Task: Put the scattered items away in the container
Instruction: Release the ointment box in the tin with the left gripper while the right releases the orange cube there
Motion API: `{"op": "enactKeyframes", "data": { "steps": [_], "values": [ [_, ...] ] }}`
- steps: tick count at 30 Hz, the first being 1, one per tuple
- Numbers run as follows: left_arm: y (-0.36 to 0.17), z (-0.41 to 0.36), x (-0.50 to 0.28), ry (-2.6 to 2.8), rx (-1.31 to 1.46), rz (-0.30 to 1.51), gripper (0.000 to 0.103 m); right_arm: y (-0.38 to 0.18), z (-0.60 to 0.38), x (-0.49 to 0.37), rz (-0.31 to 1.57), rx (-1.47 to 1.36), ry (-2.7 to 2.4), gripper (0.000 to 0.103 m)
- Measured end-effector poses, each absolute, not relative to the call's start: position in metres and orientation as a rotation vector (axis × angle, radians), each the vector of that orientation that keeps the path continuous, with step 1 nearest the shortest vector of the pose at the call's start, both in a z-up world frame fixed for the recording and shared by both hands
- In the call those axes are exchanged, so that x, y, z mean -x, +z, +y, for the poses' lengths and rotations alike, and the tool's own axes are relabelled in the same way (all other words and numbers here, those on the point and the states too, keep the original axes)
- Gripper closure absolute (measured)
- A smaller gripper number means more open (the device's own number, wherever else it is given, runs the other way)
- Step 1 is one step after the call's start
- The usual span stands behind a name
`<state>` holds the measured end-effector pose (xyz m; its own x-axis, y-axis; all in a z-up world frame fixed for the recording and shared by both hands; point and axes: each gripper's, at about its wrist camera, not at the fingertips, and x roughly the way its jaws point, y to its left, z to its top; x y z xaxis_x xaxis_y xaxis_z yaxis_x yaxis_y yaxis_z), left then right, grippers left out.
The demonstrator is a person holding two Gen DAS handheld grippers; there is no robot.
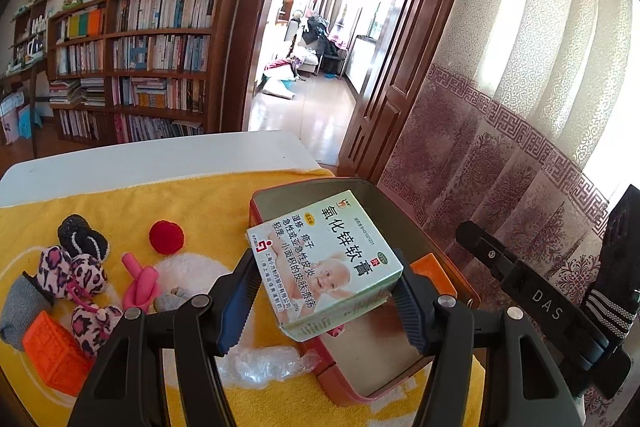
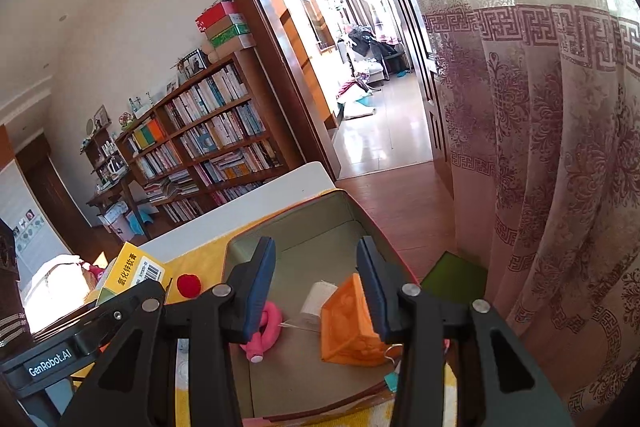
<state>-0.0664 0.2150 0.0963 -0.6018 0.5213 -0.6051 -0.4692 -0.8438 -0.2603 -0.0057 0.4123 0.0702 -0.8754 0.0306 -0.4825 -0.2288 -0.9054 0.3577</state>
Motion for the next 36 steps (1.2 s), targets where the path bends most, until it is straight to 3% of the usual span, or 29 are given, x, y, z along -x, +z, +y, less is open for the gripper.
{"op": "enactKeyframes", "data": {
  "steps": [7,8,9,11,36],
  "values": [
    [0.087,0.235,0.079,2.378,0.958,-0.066,0.037,0.066,0.417,0.004,0.598,0.697,2.789,0.057],
    [0.085,0.24,0.081,2.372,0.971,-0.058,0.033,0.066,0.419,0.002,0.595,0.687,2.776,0.057],
    [0.083,0.243,0.084,2.372,0.985,-0.054,0.019,0.066,0.42,0.001,0.591,0.68,2.763,0.057],
    [0.08,0.246,0.087,2.382,0.993,-0.062,0.01,0.066,0.422,0.0,0.584,0.67,2.746,0.057],
    [0.064,0.193,0.082,2.48,1.07,-0.13,0.01,0.059,0.413,0.003,0.542,0.724,2.754,0.053]
  ]
}}
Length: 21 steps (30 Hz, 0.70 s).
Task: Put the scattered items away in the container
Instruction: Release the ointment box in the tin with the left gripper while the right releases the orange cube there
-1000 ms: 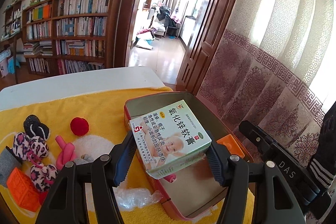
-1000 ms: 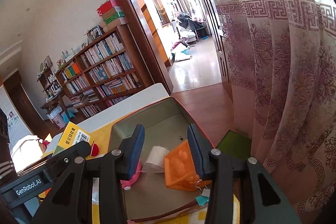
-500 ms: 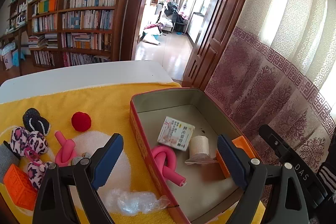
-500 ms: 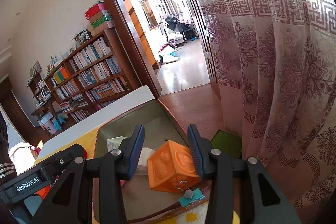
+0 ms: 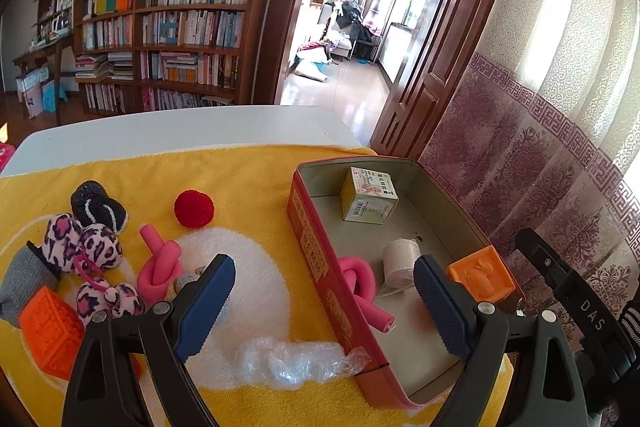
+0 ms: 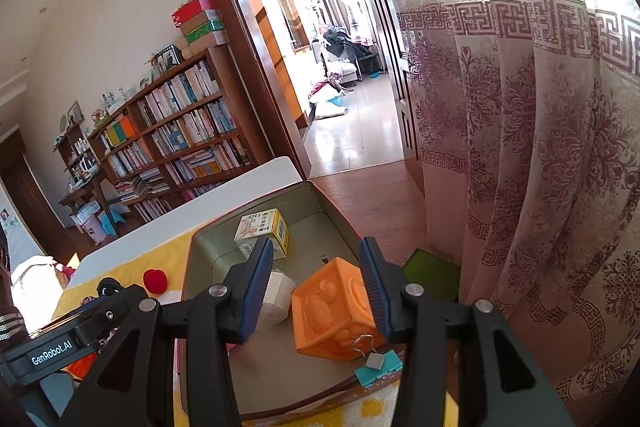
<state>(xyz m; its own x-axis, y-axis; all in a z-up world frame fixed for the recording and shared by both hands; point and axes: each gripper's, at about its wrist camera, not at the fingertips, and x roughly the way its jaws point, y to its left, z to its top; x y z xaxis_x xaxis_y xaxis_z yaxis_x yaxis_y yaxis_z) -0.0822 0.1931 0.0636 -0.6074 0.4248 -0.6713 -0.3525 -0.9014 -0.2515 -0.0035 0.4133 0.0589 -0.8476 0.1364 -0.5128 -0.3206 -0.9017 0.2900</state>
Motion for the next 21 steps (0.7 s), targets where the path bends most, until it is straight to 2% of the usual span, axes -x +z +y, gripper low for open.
{"op": "enactKeyframes", "data": {
  "steps": [21],
  "values": [
    [0.05,0.14,0.07,2.57,1.148,-0.151,0.011,0.063,0.386,0.007,0.399,0.764,2.76,0.05]
  ]
}}
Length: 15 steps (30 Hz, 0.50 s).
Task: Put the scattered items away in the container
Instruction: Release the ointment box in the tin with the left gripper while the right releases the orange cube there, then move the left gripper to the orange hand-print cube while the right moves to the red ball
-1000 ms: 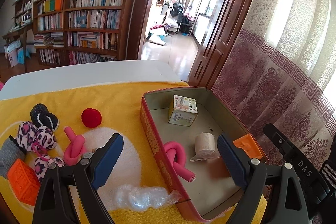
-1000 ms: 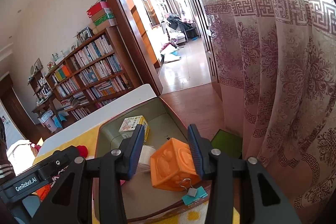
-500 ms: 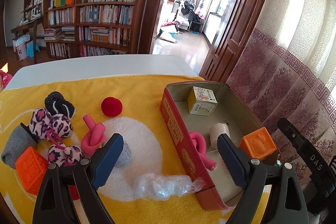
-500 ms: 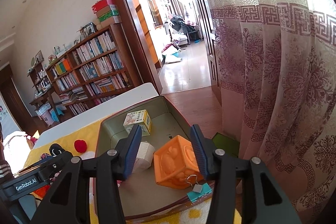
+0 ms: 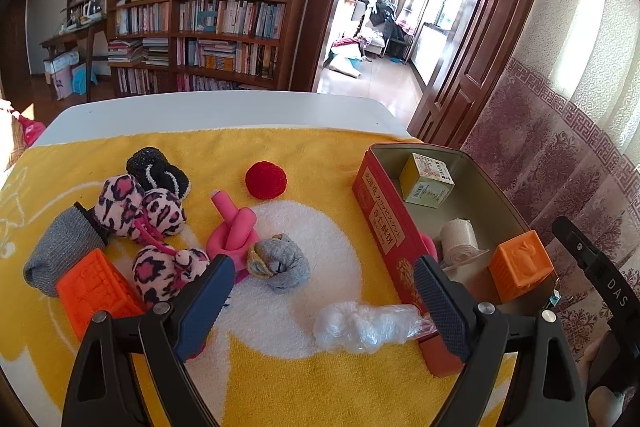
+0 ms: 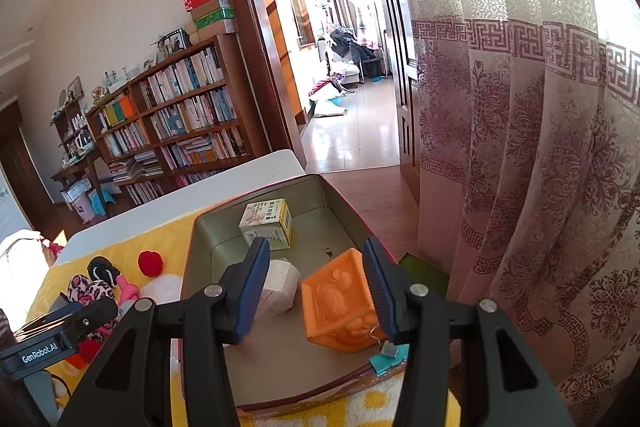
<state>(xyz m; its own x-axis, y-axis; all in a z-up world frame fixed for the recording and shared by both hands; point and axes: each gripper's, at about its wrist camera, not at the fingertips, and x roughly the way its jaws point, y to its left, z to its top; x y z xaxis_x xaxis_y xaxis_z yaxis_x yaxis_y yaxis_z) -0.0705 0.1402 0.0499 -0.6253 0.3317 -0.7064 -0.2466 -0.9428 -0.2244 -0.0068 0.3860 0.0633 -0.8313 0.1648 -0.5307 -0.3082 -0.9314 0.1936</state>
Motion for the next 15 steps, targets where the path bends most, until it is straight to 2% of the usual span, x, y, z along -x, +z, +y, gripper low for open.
{"op": "enactKeyframes", "data": {
  "steps": [15],
  "values": [
    [0.046,0.105,0.058,2.602,1.175,-0.173,0.01,0.063,0.347,0.01,0.303,0.82,2.834,0.05]
  ]
}}
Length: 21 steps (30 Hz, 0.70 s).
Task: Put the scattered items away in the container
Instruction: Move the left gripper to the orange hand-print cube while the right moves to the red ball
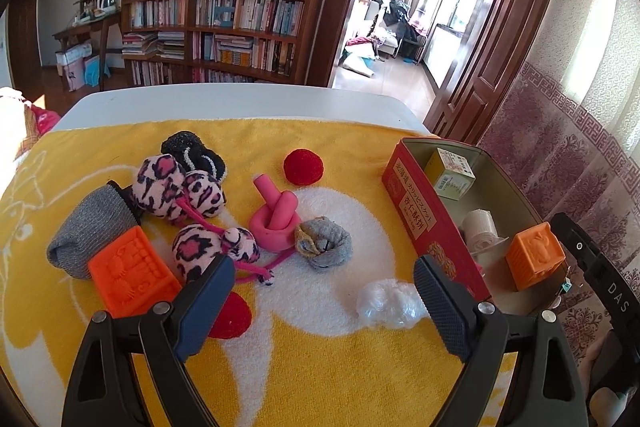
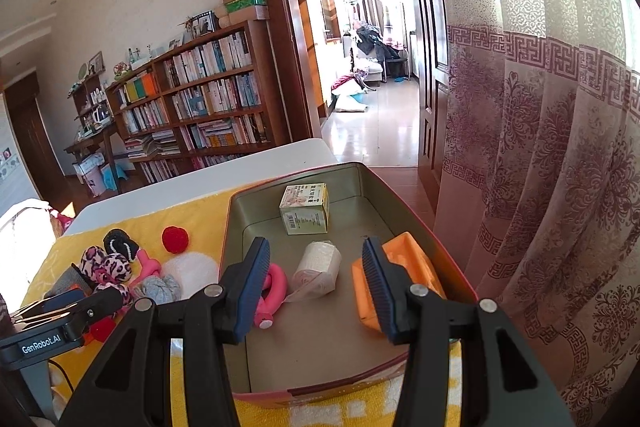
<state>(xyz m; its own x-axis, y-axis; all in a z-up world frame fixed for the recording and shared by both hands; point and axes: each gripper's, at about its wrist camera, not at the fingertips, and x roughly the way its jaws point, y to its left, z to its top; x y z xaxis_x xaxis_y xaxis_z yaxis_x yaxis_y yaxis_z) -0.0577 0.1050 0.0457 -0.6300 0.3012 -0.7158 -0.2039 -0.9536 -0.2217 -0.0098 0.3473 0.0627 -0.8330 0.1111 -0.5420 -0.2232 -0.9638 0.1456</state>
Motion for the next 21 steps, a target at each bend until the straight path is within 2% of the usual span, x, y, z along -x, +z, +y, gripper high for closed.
{"op": "enactKeyframes", "data": {
  "steps": [15,18,21],
  "values": [
    [0.043,0.062,0.05,2.635,1.188,-0.233,0.01,0.06,0.297,0.017,0.184,0.903,2.914,0.05],
    [0.043,0.051,0.049,2.644,1.186,-0.248,0.01,0.057,0.297,0.018,0.264,0.954,2.944,0.045],
    [0.042,0.039,0.047,2.659,1.187,-0.26,0.01,0.057,0.297,0.021,0.373,0.997,2.981,0.045]
  ]
}}
